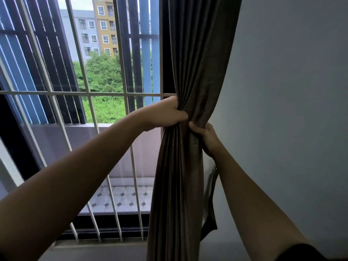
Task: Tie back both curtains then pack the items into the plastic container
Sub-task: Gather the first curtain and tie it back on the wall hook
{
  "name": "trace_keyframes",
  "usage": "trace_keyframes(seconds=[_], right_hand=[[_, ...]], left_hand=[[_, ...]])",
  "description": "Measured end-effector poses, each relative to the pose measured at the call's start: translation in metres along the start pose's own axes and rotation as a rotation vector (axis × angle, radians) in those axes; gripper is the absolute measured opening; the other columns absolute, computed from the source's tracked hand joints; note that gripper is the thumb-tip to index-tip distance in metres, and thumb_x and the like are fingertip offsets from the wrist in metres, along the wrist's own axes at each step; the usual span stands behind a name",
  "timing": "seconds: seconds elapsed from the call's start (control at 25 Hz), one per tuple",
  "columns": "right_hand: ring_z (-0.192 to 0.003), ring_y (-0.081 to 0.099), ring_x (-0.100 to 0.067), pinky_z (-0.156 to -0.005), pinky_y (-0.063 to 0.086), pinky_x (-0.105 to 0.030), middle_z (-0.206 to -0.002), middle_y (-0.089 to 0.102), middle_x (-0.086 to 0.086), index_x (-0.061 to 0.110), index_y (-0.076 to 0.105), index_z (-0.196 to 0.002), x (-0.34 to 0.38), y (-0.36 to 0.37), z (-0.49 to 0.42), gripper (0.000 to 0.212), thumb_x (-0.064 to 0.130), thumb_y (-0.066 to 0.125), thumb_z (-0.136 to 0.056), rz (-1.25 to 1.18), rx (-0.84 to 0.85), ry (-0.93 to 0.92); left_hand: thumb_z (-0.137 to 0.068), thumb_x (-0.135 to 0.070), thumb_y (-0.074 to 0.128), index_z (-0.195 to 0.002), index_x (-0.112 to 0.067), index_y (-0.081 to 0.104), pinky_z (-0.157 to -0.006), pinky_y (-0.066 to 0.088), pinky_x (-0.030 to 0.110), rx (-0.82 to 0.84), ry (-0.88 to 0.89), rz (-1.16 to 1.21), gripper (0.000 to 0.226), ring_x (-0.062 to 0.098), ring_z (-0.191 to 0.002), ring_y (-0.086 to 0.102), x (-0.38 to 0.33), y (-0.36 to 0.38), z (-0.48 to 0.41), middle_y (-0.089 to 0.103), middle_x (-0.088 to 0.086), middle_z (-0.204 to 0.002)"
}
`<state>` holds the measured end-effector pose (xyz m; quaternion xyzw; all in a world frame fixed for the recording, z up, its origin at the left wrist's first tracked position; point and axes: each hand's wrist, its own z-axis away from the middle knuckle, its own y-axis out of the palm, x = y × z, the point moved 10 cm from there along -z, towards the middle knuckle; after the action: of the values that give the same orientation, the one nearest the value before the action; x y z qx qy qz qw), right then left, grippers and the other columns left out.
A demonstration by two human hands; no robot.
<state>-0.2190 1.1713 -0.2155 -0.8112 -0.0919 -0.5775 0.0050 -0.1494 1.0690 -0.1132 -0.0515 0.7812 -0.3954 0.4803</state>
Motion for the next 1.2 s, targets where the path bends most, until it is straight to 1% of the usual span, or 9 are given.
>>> trace_keyframes(seconds=[0.08, 0.2, 0.36, 0.68, 0.8, 0.92, 1.04, 1.12, 1.2], right_hand=[[-0.11, 0.062, -0.027, -0.095, 0.05, -0.036, -0.119, 0.066, -0.01, 0.01, 0.059, -0.121, -0.001, 0.0, -0.002, 0.062, 0.035, 0.079, -0.068, -0.043, 0.076, 0.084], [-0.112, 0.061, -0.027, -0.097, 0.049, -0.037, -0.122, 0.063, -0.01, 0.009, 0.055, -0.126, -0.005, 0.008, -0.003, 0.066, 0.034, 0.077, -0.068, -0.058, 0.141, 0.138], [-0.111, 0.062, -0.024, -0.097, 0.048, -0.037, -0.122, 0.064, -0.009, 0.01, 0.054, -0.128, -0.007, 0.01, -0.007, 0.058, 0.032, 0.071, -0.077, -0.023, 0.085, 0.084], [-0.113, 0.061, -0.025, -0.098, 0.048, -0.039, -0.125, 0.062, -0.009, 0.013, 0.051, -0.13, -0.009, 0.012, -0.006, 0.057, 0.03, 0.068, -0.079, -0.066, 0.078, 0.1], [-0.111, 0.062, -0.022, -0.097, 0.05, -0.038, -0.124, 0.062, -0.005, 0.015, 0.05, -0.131, -0.002, 0.009, -0.005, 0.055, 0.033, 0.068, -0.082, 0.045, -0.008, 0.034], [-0.106, 0.062, -0.01, -0.091, 0.051, -0.022, -0.12, 0.062, 0.002, 0.014, 0.05, -0.13, 0.009, 0.004, 0.007, 0.048, 0.029, 0.064, -0.087, 0.191, -0.191, -0.116], [-0.096, 0.057, -0.001, -0.077, 0.045, 0.0, -0.11, 0.058, 0.009, 0.015, 0.048, -0.125, 0.003, 0.01, 0.023, 0.037, 0.027, 0.058, -0.091, 0.339, -0.258, -0.158], [-0.094, 0.057, -0.006, -0.075, 0.043, -0.001, -0.107, 0.056, 0.006, 0.013, 0.045, -0.126, -0.007, 0.012, 0.031, 0.035, 0.024, 0.053, -0.094, 0.416, -0.257, -0.141], [-0.097, 0.059, -0.014, -0.076, 0.042, -0.003, -0.107, 0.057, 0.001, 0.009, 0.045, -0.125, -0.015, 0.01, 0.037, 0.032, 0.02, 0.05, -0.095, 0.477, -0.258, -0.136]], left_hand=[[-0.086, 0.008, 0.043, -0.074, -0.008, 0.055, -0.063, 0.048, 0.017, 0.009, 0.002, 0.042, 0.023, 0.008, -0.069, 0.058, -0.001, 0.001, 0.002, 0.058, 0.0, -0.075], [-0.086, 0.008, 0.043, -0.085, 0.004, 0.055, -0.069, 0.049, 0.024, 0.021, -0.011, 0.03, 0.013, 0.013, -0.077, 0.06, 0.004, -0.002, 0.001, 0.059, 0.007, -0.081], [-0.086, 0.007, 0.043, -0.096, 0.015, 0.052, -0.078, 0.049, 0.035, 0.015, -0.021, -0.018, 0.016, 0.022, -0.083, 0.059, 0.008, -0.006, -0.002, 0.058, 0.015, -0.089], [-0.084, 0.005, 0.044, -0.094, 0.015, 0.051, -0.076, 0.047, 0.036, 0.016, -0.038, 0.013, 0.016, 0.023, -0.082, 0.059, 0.016, -0.009, -0.004, 0.057, 0.014, -0.087], [-0.085, 0.004, 0.044, -0.095, 0.01, 0.054, -0.079, 0.05, 0.036, -0.018, -0.052, 0.026, 0.016, 0.022, -0.085, 0.061, 0.022, -0.012, -0.007, 0.06, 0.014, -0.089], [-0.084, -0.001, 0.043, -0.1, -0.004, 0.059, -0.081, 0.053, 0.034, -0.188, -0.088, 0.006, 0.023, 0.024, -0.095, 0.062, 0.031, -0.021, -0.014, 0.062, 0.011, -0.1], [-0.085, 0.0, 0.039, -0.101, -0.009, 0.057, -0.068, 0.047, 0.026, -0.294, -0.131, -0.063, 0.026, 0.019, -0.085, 0.057, 0.029, -0.026, -0.02, 0.058, 0.005, -0.094], [-0.084, -0.004, 0.04, -0.104, -0.007, 0.055, -0.058, 0.043, 0.023, -0.284, -0.167, -0.088, 0.025, 0.018, -0.08, 0.056, 0.028, -0.021, -0.026, 0.057, 0.006, -0.093], [-0.081, -0.011, 0.043, -0.124, -0.009, 0.047, -0.061, 0.046, 0.025, -0.255, -0.207, -0.035, 0.044, 0.022, -0.088, 0.058, 0.033, -0.012, -0.033, 0.057, 0.009, -0.107]])
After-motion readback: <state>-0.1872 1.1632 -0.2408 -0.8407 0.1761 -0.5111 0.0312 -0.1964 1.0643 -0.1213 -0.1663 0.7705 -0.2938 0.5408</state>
